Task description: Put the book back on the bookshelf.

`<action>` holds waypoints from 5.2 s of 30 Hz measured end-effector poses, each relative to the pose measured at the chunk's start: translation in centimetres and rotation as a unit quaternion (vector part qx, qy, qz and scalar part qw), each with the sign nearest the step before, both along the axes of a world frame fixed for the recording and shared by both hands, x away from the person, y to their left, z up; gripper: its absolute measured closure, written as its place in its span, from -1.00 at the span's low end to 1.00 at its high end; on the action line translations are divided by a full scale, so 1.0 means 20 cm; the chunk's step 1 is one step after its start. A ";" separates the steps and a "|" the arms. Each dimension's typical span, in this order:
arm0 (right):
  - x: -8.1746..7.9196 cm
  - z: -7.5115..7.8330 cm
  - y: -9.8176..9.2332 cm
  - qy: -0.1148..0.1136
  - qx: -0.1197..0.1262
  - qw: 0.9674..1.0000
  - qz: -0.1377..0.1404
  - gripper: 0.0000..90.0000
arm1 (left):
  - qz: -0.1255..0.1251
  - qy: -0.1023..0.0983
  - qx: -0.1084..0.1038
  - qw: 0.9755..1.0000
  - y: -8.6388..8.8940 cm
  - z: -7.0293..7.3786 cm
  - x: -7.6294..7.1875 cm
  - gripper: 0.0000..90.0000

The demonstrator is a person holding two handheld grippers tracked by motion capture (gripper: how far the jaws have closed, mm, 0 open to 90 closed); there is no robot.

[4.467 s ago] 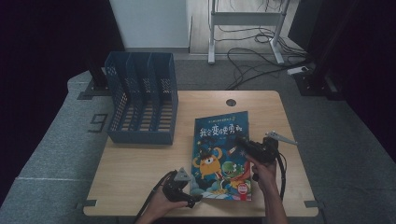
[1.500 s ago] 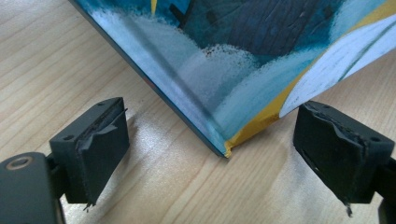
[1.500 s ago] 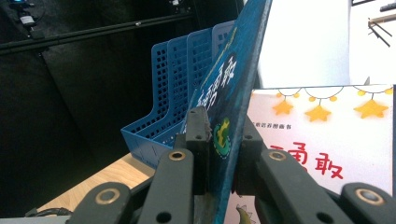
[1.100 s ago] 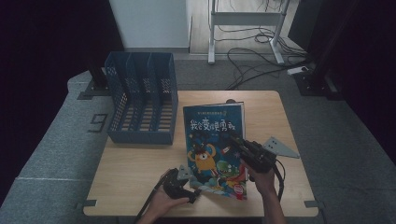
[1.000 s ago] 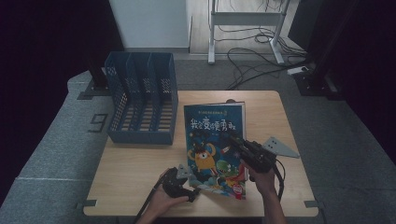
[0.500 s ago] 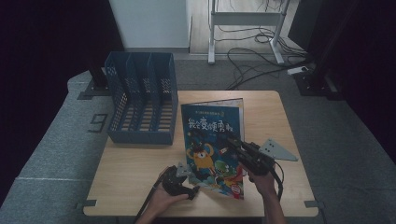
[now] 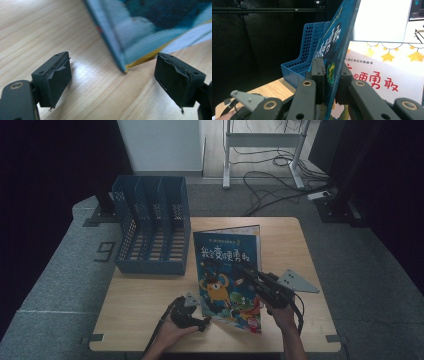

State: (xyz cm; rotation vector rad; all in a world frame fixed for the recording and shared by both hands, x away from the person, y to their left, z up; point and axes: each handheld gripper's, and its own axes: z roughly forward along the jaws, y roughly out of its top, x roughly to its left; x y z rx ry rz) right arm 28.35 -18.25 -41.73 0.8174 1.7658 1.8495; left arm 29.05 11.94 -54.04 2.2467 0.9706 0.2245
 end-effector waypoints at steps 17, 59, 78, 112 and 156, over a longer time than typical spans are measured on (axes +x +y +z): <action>0.00 0.00 0.00 -0.007 -0.003 1.000 0.003 0.77 | -0.026 -0.018 0.018 0.999 -0.09 -0.01 -0.03 -0.76; -0.02 0.01 -0.06 -0.006 -0.037 0.999 0.036 0.78 | -0.005 -0.024 0.000 1.000 -0.06 0.01 0.03 -0.70; -0.04 0.00 -0.11 0.014 -0.043 0.997 0.055 0.78 | 0.012 -0.060 -0.047 0.997 -0.02 0.08 0.04 -0.67; -0.09 -0.06 -0.18 0.041 -0.057 0.996 0.047 0.66 | -0.022 -0.111 -0.124 0.986 -0.05 0.38 0.13 -0.43; -0.03 -0.19 -0.22 0.069 -0.085 0.994 -0.004 0.19 | -0.049 -0.159 -0.155 0.974 -0.03 0.35 -0.01 -0.29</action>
